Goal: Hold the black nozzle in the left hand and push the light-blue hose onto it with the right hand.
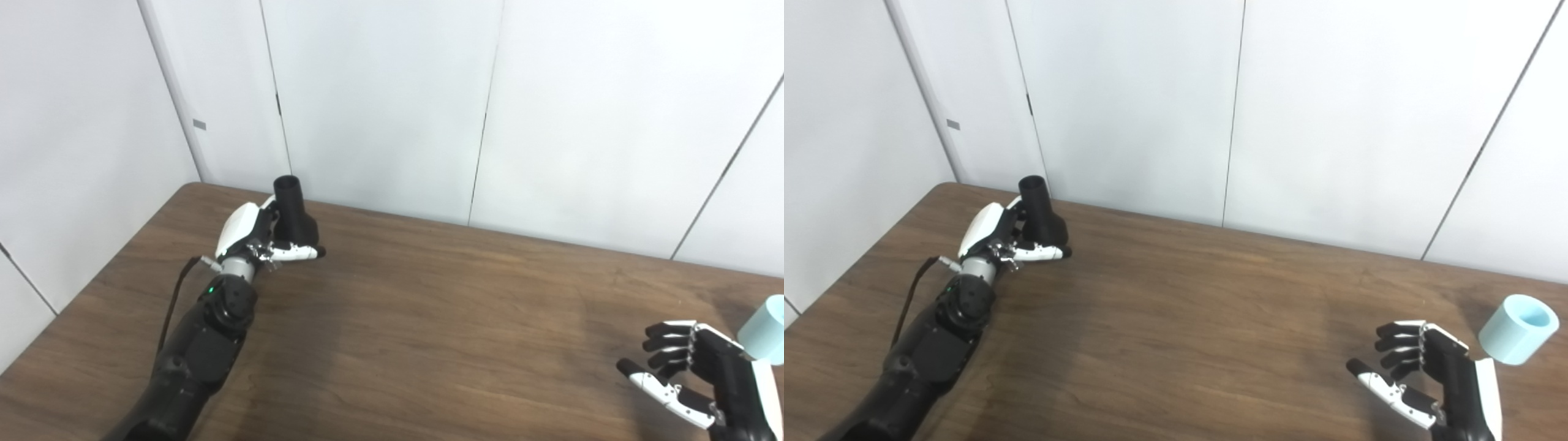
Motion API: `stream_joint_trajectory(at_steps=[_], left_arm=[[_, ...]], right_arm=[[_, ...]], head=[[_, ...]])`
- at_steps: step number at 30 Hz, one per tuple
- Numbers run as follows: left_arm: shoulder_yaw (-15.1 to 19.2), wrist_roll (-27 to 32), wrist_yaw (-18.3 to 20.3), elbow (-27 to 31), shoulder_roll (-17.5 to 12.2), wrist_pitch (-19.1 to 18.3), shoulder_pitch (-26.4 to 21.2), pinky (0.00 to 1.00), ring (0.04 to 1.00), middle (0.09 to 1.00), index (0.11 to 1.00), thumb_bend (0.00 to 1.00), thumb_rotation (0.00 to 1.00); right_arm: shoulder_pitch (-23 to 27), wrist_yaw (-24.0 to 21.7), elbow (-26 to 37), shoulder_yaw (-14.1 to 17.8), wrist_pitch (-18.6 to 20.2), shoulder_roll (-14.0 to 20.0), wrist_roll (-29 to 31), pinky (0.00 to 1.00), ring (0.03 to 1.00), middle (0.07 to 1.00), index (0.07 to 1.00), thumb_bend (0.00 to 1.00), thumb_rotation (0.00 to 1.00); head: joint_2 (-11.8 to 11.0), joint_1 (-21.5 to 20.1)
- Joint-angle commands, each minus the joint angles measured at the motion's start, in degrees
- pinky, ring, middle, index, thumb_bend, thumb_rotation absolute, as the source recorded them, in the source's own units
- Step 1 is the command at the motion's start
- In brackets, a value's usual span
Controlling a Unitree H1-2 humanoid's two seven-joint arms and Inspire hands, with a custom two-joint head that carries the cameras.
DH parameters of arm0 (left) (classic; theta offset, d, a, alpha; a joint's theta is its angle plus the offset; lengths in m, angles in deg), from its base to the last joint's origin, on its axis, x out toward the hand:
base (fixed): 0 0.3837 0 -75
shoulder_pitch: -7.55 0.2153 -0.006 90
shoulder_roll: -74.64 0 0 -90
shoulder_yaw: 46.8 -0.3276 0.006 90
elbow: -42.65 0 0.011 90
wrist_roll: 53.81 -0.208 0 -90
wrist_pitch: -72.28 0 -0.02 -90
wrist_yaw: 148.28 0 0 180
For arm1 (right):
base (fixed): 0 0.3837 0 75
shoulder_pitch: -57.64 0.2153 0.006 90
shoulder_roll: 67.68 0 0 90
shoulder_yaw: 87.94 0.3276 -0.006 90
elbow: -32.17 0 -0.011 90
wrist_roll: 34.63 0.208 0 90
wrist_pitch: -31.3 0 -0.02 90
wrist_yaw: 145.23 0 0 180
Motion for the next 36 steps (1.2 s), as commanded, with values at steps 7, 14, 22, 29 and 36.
stream_joint_trajectory(at_steps=[7,14,22,29,36], left_arm=[[-2.87,-3.34,-1.36,-2.63,-1.34,1.85,-3.10,0.71,0.854,0.882,0.870,0.97,0.24],[-3.72,-4.15,-1.28,-4.28,-1.37,2.33,-3.62,0.72,0.860,0.885,0.874,0.94,0.22],[-2.93,-2.42,-4.81,-8.75,0.67,9.00,-3.76,0.45,0.510,0.547,0.532,0.60,0.06],[-3.66,-2.39,-11.46,-14.76,3.72,14.64,-3.51,0.32,0.377,0.458,0.494,0.52,0.00],[-4.87,-2.68,-13.91,-17.82,4.80,18.82,-2.78,0.31,0.364,0.453,0.494,0.52,0.00]], right_arm=[[0.71,0.18,3.40,0.67,0.84,-0.04,0.54,0.29,0.388,0.475,0.505,0.51,0.00],[0.51,0.14,3.56,0.66,0.71,0.28,0.14,0.29,0.386,0.479,0.507,0.51,0.00],[0.37,0.31,2.89,0.59,-0.31,0.67,-0.41,0.30,0.395,0.479,0.507,0.51,0.00],[0.22,0.20,3.45,0.56,0.10,0.64,-0.30,0.29,0.389,0.482,0.505,0.51,0.00],[0.35,0.20,3.82,0.72,1.08,0.26,-0.06,0.30,0.393,0.476,0.505,0.51,0.00]], head=[[0.22,0.05],[0.42,0.40],[0.67,0.44],[1.06,0.34],[1.14,0.24]])
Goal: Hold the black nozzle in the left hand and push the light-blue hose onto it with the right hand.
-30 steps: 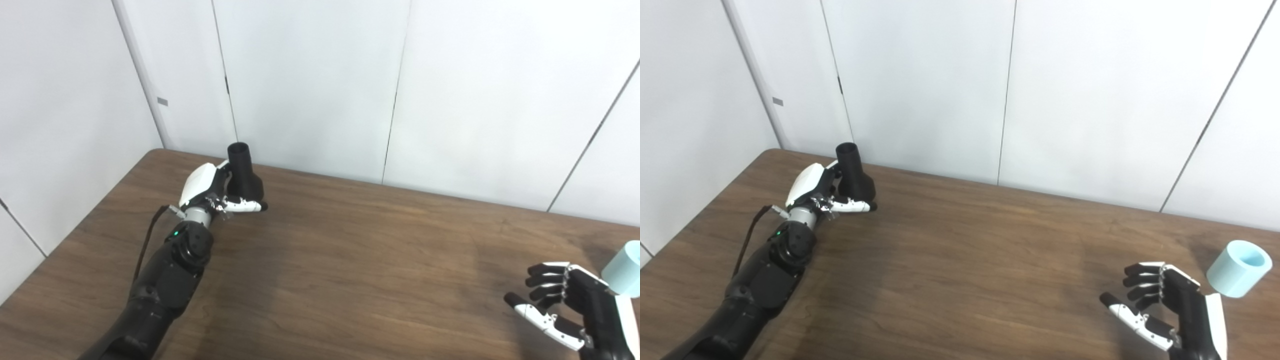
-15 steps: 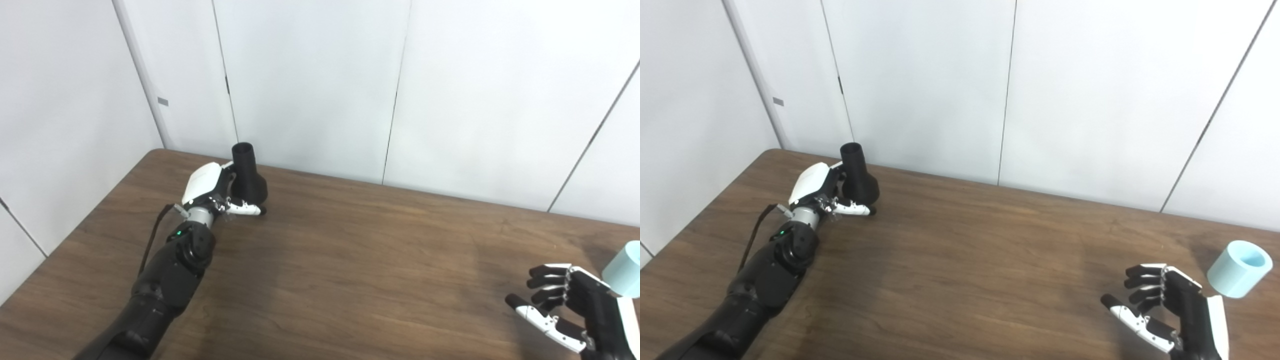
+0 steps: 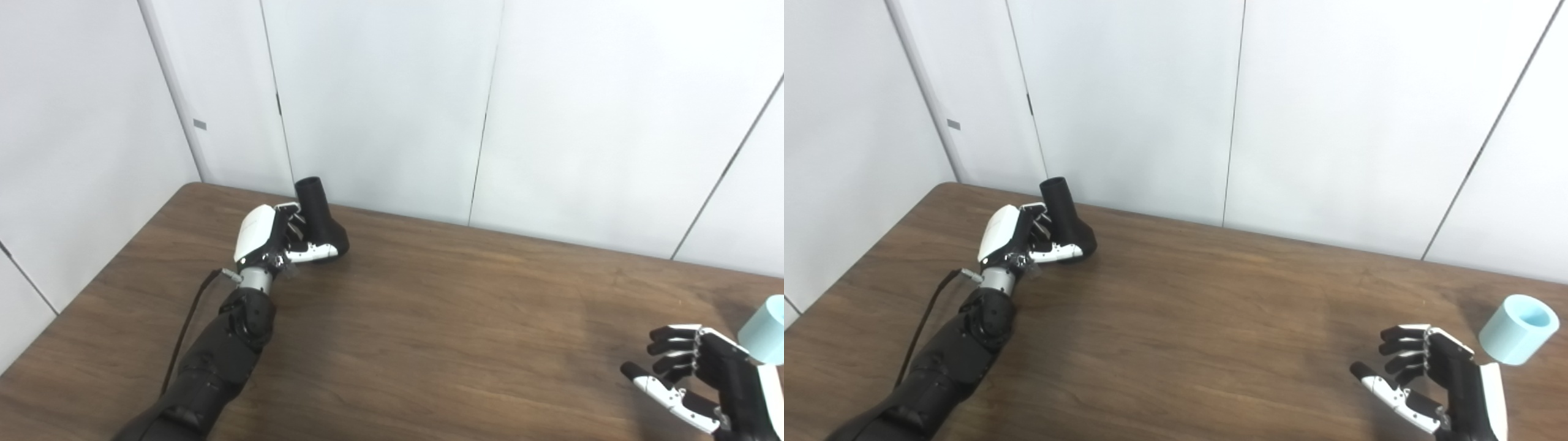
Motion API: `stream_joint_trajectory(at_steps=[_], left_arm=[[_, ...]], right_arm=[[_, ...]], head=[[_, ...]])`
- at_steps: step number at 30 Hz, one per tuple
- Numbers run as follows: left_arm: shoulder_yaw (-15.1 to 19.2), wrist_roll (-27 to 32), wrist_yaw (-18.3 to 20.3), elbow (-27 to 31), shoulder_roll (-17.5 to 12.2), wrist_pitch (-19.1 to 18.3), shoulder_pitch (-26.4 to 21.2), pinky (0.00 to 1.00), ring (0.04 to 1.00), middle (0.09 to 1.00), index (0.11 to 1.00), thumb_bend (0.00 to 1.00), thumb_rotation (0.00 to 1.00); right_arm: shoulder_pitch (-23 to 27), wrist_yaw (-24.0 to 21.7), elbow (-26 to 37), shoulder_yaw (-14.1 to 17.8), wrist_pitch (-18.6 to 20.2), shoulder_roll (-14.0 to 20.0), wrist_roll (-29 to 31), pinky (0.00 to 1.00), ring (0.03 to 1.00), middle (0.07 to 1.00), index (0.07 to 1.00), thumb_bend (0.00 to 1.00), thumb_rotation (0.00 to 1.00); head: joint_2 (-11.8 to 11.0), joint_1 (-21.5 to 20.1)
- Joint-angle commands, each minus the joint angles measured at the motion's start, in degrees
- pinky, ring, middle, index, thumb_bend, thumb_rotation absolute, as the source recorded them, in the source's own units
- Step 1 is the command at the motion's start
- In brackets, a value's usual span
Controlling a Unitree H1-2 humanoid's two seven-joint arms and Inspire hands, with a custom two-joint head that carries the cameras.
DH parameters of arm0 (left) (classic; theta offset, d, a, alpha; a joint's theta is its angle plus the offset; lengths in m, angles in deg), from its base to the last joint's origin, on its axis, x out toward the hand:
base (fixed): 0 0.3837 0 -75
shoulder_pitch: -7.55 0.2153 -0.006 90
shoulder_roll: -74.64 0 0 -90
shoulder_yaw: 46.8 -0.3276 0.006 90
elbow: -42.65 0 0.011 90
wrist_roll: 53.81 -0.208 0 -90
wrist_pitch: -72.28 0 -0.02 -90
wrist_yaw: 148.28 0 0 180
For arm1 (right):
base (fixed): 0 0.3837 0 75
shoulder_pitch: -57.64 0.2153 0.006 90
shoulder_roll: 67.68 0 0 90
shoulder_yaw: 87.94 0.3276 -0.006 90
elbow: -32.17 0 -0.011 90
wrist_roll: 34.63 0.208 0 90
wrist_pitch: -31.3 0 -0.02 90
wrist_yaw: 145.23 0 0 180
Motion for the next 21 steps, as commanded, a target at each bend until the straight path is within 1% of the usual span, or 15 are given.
stream_joint_trajectory(at_steps=[1,5,6,8,9,11,14,15,18,21], left_arm=[[-1.60,-0.36,1.24,-1.30,1.75,0.72,0.41,0.31,0.368,0.453,0.496,0.52,0.00],[-2.54,-0.35,1.93,-0.36,1.62,0.53,0.95,0.32,0.382,0.460,0.493,0.52,0.00],[-2.77,-0.29,2.16,0.13,1.57,0.82,1.22,0.33,0.387,0.461,0.493,0.52,0.00],[-3.54,-0.42,2.32,0.93,1.37,2.52,1.88,0.33,0.387,0.456,0.495,0.52,0.00],[-3.99,-0.51,2.64,1.77,1.29,2.94,2.39,0.33,0.387,0.456,0.495,0.52,0.00],[-5.18,-1.10,3.71,4.94,1.29,2.79,4.01,0.35,0.407,0.470,0.489,0.52,0.00],[-7.06,-2.40,4.26,8.52,1.30,4.03,5.90,0.35,0.406,0.467,0.491,0.52,0.00],[-7.84,-2.85,4.54,9.72,1.43,4.82,6.55,0.34,0.398,0.459,0.495,0.52,0.00],[-10.17,-4.02,5.05,12.61,2.40,8.81,8.28,0.32,0.375,0.442,0.501,0.52,0.00],[-12.74,-7.07,5.40,15.48,3.50,11.17,9.65,0.32,0.370,0.443,0.502,0.52,0.00]], right_arm=[[1.04,0.27,2.36,0.47,-0.51,0.17,0.39,0.31,0.396,0.475,0.505,0.51,0.00],[1.30,0.21,2.71,0.34,0.03,0.04,0.23,0.30,0.395,0.474,0.506,0.51,0.00],[1.33,0.20,2.69,0.30,0.14,0.07,0.11,0.30,0.394,0.473,0.507,0.51,0.00],[1.41,0.00,2.70,0.29,0.52,0.04,0.46,0.30,0.392,0.473,0.508,0.51,0.00],[1.45,-0.12,2.71,0.31,0.76,-0.04,0.80,0.29,0.389,0.472,0.509,0.51,0.00],[1.57,-0.14,2.11,0.21,-0.01,0.07,1.13,0.28,0.387,0.474,0.526,0.51,0.00],[1.90,0.39,0.22,-0.20,-3.18,0.48,0.93,0.26,0.378,0.469,0.536,0.51,0.00],[2.03,0.57,-0.75,-0.31,-4.51,0.69,0.94,0.27,0.384,0.469,0.536,0.51,0.00],[2.46,1.19,-4.12,-0.37,-8.58,1.15,1.04,0.31,0.403,0.472,0.523,0.51,0.00],[2.86,1.77,-6.12,-0.20,-10.21,0.95,0.76,0.32,0.410,0.474,0.511,0.52,0.00]], head=[[0.09,0.06],[0.41,-0.34],[0.54,-0.59],[0.82,-1.38],[0.92,-1.84],[1.18,-3.11],[1.62,-4.86],[1.91,-5.79],[2.50,-7.43],[3.09,-8.91]])
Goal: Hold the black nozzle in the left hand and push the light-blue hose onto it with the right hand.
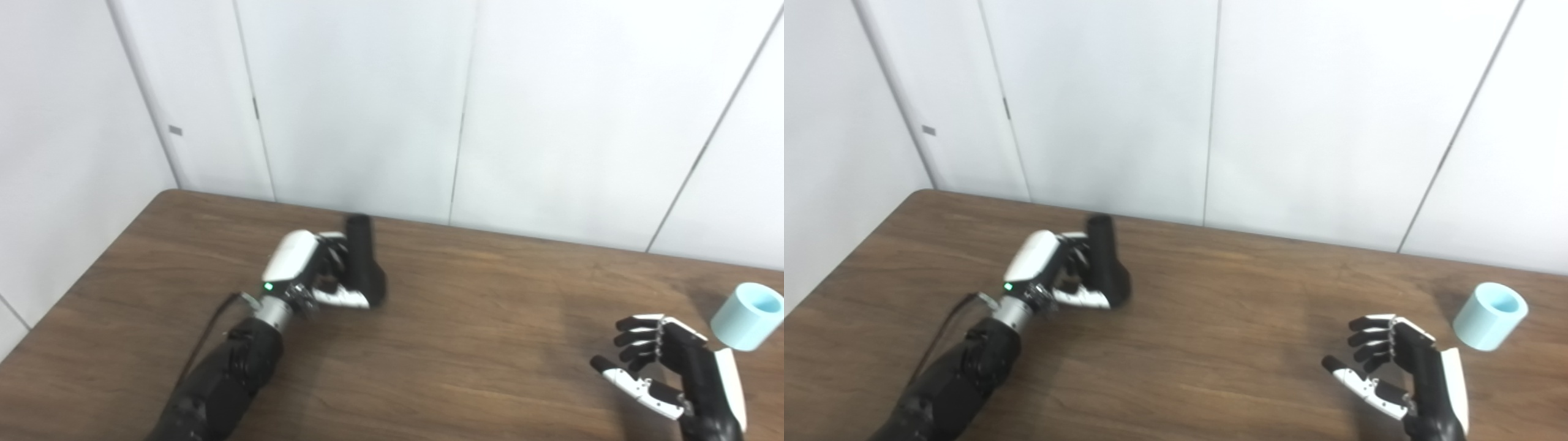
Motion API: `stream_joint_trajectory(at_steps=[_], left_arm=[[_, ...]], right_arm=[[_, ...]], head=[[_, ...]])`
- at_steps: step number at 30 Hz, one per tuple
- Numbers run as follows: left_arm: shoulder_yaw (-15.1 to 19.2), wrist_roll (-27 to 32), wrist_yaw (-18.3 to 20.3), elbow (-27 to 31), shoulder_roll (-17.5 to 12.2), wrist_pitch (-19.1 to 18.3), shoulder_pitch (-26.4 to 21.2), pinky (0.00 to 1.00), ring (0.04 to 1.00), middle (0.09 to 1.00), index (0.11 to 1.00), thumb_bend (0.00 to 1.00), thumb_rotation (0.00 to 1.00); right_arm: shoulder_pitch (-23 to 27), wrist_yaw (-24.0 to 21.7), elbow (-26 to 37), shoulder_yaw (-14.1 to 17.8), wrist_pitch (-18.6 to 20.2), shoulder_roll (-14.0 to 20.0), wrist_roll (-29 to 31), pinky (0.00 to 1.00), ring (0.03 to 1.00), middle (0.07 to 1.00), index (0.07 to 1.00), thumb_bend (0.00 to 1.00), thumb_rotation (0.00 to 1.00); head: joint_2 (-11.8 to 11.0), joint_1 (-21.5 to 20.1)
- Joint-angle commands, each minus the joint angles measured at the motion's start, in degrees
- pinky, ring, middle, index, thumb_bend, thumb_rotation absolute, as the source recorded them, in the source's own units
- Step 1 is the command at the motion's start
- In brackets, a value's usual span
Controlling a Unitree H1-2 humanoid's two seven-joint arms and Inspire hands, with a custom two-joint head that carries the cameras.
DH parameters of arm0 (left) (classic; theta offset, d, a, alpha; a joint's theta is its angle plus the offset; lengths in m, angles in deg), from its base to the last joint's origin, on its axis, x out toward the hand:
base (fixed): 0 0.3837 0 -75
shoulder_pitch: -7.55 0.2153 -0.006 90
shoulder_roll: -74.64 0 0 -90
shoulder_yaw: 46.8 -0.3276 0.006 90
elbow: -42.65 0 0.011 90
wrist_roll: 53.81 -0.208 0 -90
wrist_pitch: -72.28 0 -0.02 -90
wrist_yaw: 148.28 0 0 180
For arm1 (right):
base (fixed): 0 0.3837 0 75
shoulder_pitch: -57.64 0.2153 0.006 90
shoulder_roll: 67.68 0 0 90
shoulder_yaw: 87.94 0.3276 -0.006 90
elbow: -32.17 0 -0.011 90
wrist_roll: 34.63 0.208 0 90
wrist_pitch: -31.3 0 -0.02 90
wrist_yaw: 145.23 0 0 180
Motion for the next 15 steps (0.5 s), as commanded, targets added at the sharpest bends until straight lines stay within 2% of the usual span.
stream_joint_trajectory(at_steps=[1,4,8,15], left_arm=[[-2.77,-2.53,-0.27,0.52,2.77,2.63,3.00,0.31,0.368,0.442,0.502,0.52,0.00],[-6.07,-7.08,-0.55,2.09,3.70,4.69,3.34,0.31,0.365,0.438,0.503,0.52,0.00],[-10.19,-11.92,-1.48,2.25,4.99,5.51,3.23,0.31,0.359,0.426,0.502,0.52,0.00],[-16.10,-12.36,-0.65,-0.66,6.84,5.68,2.87,0.26,0.314,0.407,0.497,0.52,0.00]], right_arm=[[1.98,1.32,0.18,0.45,-3.76,0.39,0.36,0.32,0.407,0.474,0.511,0.52,0.00],[2.43,1.92,-1.46,0.65,-5.52,0.21,0.49,0.32,0.410,0.474,0.507,0.52,0.00],[2.96,3.42,-2.78,0.56,-7.16,0.30,-1.33,0.33,0.413,0.472,0.510,0.52,0.00],[3.26,3.81,-2.32,0.74,-6.19,-0.02,-1.87,0.30,0.402,0.468,0.528,0.51,0.00]], head=[[0.08,-0.08],[0.90,-1.69],[1.72,-3.14],[2.73,-4.61]])
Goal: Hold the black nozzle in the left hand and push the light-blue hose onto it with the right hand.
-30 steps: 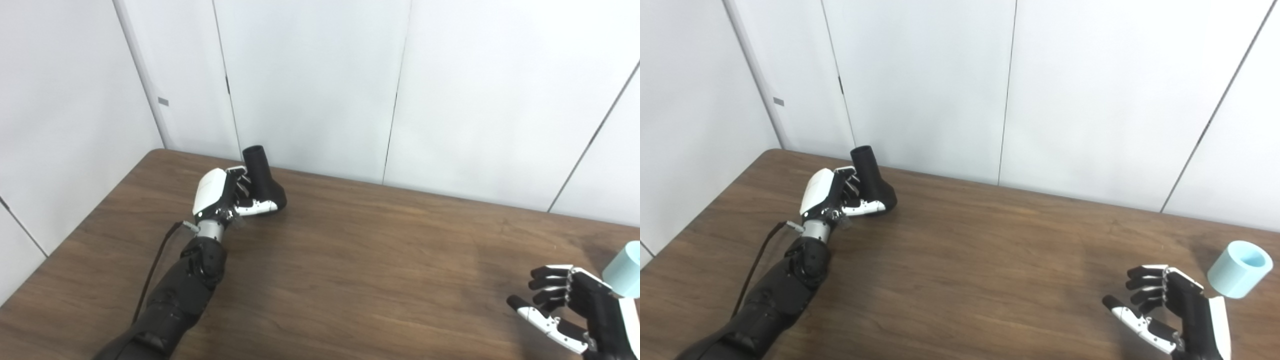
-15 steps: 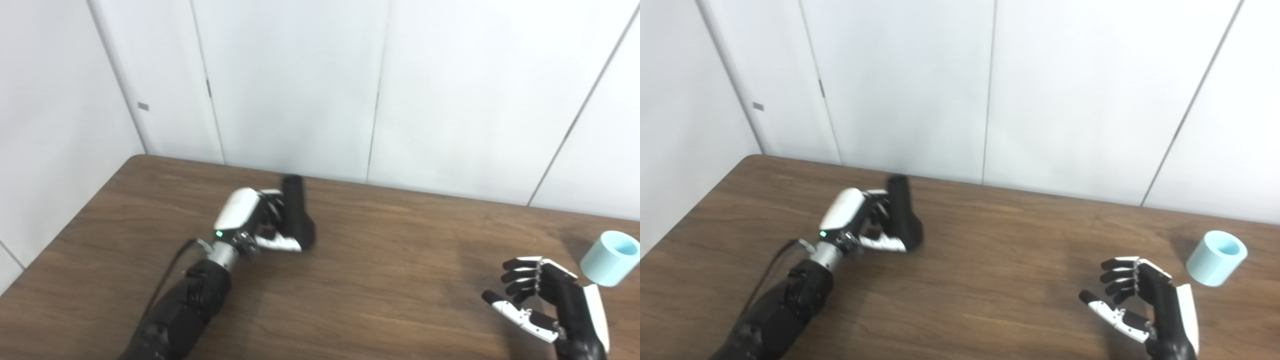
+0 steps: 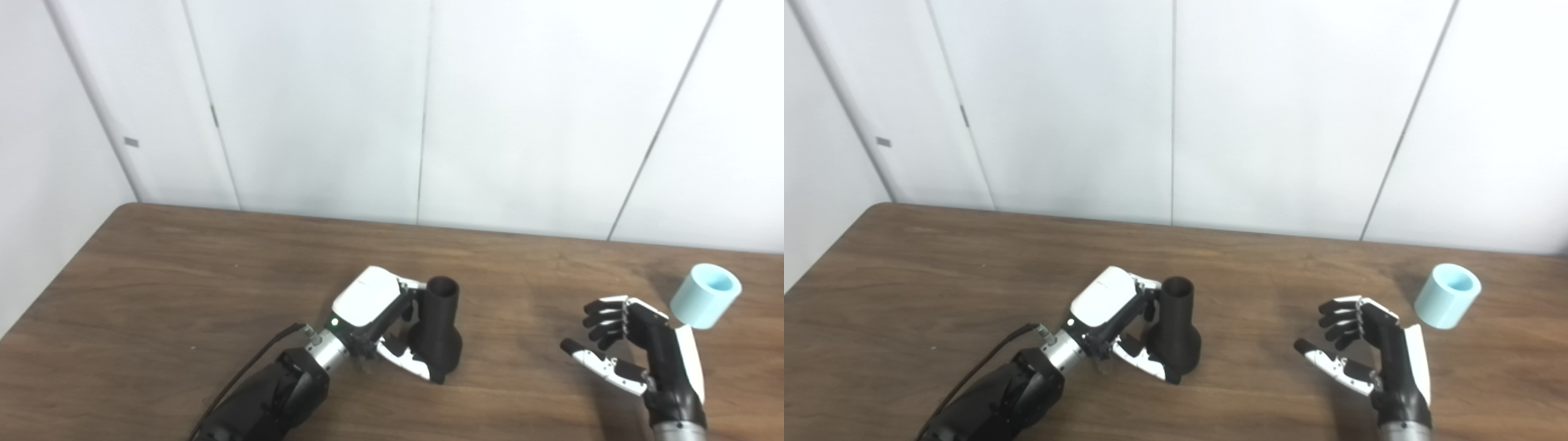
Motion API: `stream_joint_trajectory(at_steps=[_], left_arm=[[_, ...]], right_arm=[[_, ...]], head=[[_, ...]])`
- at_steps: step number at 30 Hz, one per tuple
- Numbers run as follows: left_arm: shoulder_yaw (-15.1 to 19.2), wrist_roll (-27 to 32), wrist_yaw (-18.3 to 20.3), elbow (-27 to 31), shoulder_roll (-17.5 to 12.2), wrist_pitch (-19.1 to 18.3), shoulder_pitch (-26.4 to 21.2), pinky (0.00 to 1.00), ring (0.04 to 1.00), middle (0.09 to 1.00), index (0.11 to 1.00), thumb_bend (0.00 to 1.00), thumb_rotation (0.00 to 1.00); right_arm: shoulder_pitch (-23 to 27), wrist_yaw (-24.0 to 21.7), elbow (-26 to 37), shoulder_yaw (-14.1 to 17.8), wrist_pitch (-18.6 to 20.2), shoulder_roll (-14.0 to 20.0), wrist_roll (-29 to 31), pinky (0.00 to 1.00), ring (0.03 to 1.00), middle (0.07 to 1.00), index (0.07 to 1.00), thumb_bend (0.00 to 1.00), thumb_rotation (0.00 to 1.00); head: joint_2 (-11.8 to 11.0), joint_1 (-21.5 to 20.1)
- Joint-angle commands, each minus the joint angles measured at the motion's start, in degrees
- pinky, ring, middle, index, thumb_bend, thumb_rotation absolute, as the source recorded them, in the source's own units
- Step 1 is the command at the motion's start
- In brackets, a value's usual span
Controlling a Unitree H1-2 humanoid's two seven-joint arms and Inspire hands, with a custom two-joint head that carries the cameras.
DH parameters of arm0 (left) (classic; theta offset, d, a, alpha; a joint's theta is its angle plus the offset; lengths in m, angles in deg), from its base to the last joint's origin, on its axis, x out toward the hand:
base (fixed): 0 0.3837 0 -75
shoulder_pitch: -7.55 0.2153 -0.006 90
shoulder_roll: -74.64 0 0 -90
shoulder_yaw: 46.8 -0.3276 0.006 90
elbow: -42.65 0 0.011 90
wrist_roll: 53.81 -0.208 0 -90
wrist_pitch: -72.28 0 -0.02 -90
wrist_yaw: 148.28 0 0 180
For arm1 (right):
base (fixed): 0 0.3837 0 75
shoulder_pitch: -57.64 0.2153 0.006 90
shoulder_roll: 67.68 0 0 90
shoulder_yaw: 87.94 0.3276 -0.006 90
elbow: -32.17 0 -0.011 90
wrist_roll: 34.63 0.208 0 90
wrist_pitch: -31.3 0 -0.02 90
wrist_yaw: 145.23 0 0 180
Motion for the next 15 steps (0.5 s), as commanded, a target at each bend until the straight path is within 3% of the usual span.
stream_joint_trajectory(at_steps=[1,9,15], left_arm=[[-3.17,-0.62,1.33,-4.33,1.71,0.04,4.32,0.26,0.313,0.407,0.497,0.52,0.00],[-6.52,-3.80,5.24,-7.02,1.11,-1.48,3.80,0.26,0.328,0.406,0.497,0.52,0.00],[-6.77,-3.37,7.75,-6.75,0.82,-2.76,4.30,0.27,0.338,0.412,0.497,0.52,0.00]], right_arm=[[1.61,0.86,1.30,0.34,-1.49,0.19,-0.16,0.30,0.403,0.469,0.528,0.51,0.00],[1.97,1.11,0.46,0.49,-1.94,0.80,-0.41,0.31,0.409,0.473,0.524,0.52,0.00],[1.94,0.74,2.07,0.89,-1.73,0.98,0.45,0.34,0.418,0.474,0.519,0.52,0.00]], head=[[0.19,-0.13],[0.74,-0.79],[0.84,-2.17]])
